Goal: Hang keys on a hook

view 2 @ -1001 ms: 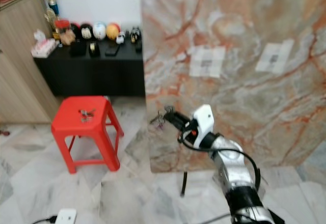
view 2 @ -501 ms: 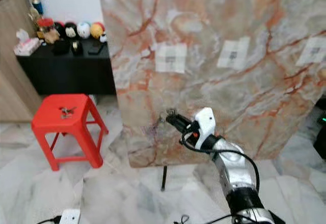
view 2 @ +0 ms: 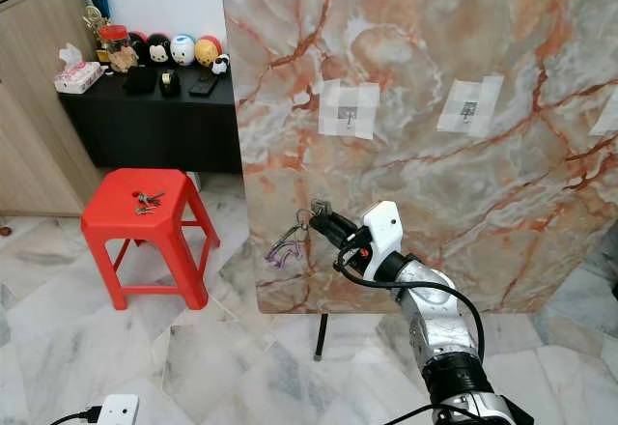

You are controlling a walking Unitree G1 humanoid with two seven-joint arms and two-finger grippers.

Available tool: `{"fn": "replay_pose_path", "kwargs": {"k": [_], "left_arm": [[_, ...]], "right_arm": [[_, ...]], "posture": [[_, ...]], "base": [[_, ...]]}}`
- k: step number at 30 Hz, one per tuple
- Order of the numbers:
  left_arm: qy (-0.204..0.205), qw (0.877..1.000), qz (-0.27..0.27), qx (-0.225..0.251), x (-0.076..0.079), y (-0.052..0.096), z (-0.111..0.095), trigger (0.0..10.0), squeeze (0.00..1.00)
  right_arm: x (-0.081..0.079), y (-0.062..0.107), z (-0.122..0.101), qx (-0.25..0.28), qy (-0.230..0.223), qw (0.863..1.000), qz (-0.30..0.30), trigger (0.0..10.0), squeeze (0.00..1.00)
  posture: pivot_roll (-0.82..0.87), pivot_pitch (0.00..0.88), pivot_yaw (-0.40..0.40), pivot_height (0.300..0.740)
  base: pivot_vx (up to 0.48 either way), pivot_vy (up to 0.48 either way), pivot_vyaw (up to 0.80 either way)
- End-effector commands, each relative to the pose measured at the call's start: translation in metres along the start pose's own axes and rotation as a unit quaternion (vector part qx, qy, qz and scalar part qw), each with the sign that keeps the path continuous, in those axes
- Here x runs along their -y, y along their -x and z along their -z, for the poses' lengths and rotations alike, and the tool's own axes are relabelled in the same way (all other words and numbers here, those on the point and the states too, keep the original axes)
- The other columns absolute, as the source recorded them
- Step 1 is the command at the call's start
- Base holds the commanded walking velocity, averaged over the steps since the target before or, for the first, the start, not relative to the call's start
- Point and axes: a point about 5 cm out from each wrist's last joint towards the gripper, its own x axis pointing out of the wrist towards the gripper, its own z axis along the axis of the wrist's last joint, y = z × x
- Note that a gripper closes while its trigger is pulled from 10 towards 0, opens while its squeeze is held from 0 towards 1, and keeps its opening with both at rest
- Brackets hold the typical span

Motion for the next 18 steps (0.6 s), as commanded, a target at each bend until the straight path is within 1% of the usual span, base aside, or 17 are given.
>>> {"fn": "replay_pose_path", "kwargs": {"k": [1, 3, 18], "left_arm": [[-0.001, 1.000, 0.000, 0.006, 0.0020, -0.0010, -0.0037, 10.0, 0.00], [-0.001, 1.000, 0.000, 0.008, 0.0027, -0.0012, -0.0048, 10.0, 0.00], [-0.003, 1.000, 0.005, 0.009, 0.0096, -0.0012, -0.0039, 10.0, 0.00]], "right_arm": [[0.0021, -0.0039, -0.0087, 0.005, 0.026, 1.000, -0.003, 10.0, 0.00], [0.0018, -0.0040, -0.0068, -0.005, 0.039, 0.999, -0.001, 10.0, 0.00], [0.0024, -0.0055, -0.0063, -0.006, 0.043, 0.999, 0.004, 10.0, 0.00]], "posture": [[0.10, 0.000, -0.040, 0.740], [0.10, 0.000, -0.039, 0.740], [0.10, 0.000, -0.041, 0.740]], "base": [[0.000, 0.000, 0.00], [0.120, 0.000, 0.00], [0.276, 0.000, 0.00]]}}
